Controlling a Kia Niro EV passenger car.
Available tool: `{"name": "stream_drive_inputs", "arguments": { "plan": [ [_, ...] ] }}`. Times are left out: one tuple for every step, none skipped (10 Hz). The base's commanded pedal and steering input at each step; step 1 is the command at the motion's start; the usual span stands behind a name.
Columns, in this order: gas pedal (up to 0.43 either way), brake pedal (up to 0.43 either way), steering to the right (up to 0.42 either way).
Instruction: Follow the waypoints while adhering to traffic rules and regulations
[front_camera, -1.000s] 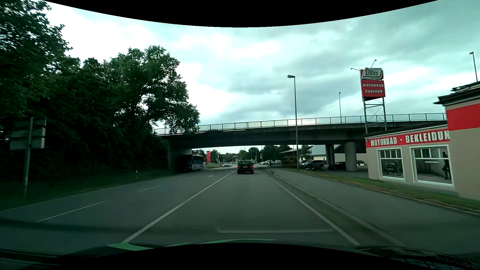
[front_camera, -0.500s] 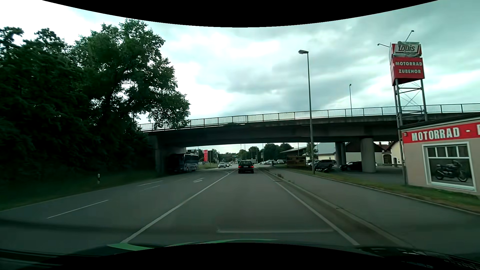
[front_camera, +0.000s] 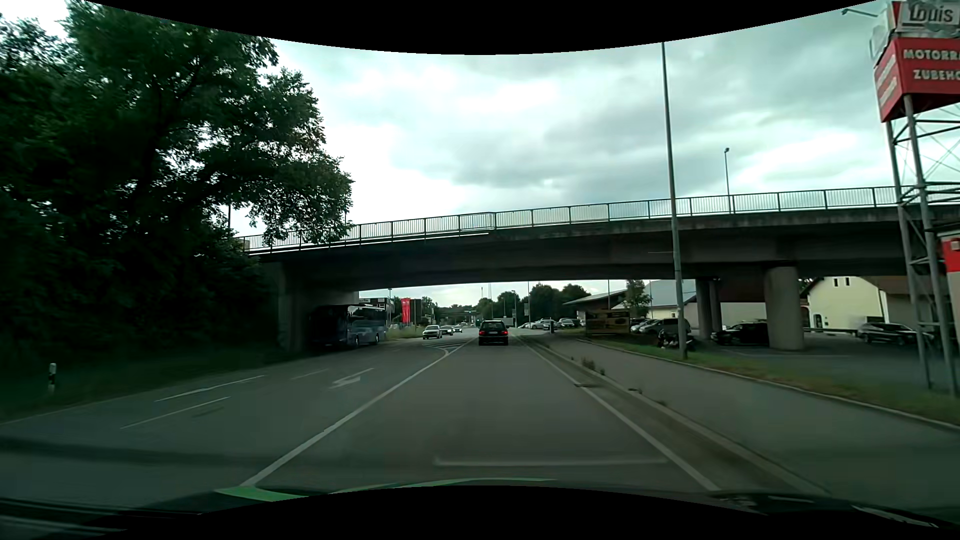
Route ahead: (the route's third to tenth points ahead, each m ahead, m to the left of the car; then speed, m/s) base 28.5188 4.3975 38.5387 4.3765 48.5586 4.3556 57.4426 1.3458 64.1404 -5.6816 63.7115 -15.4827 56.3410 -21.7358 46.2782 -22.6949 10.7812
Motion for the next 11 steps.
{"name": "stream_drive_inputs", "arguments": {
  "plan": [
    [0.0,0.171,-0.002],
    [0.0,0.171,-0.002],
    [0.0,0.177,-0.002],
    [0.0,0.177,-0.002],
    [0.0,0.177,-0.002],
    [0.0,0.171,-0.002],
    [0.0,0.177,-0.002],
    [0.0,0.177,-0.002],
    [0.0,0.171,-0.002],
    [0.0,0.177,-0.002],
    [0.0,0.183,-0.002]
  ]
}}
